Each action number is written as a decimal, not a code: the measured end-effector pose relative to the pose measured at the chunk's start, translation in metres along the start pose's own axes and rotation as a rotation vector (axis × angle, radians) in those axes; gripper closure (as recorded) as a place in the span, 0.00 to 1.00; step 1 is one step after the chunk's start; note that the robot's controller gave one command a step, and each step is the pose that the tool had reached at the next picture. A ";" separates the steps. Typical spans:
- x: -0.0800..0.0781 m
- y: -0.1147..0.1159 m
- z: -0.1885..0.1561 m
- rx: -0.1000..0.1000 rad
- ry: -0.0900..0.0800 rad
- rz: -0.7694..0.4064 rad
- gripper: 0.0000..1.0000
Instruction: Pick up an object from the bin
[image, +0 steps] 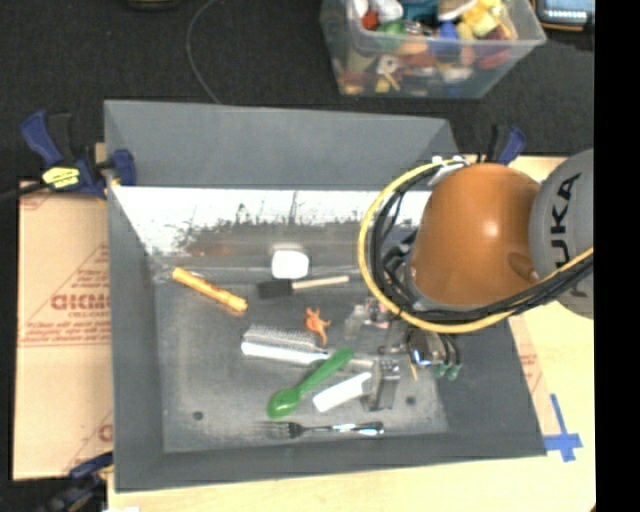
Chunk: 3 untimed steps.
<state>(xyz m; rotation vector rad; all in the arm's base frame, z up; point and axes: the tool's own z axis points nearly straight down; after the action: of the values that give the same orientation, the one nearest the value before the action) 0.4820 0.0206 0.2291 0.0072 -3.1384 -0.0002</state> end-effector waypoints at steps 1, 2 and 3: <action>-0.001 0.000 -0.002 0.000 -0.006 0.001 0.00; -0.051 -0.021 0.135 0.001 -0.012 -0.131 0.00; -0.075 -0.017 0.064 0.002 -0.022 -0.187 0.00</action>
Offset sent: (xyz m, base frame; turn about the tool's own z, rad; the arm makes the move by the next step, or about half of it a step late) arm 0.0553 -0.0224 -0.1591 -0.1518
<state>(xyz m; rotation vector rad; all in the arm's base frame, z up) 0.5566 0.0037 0.1646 0.3015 -3.1459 0.0028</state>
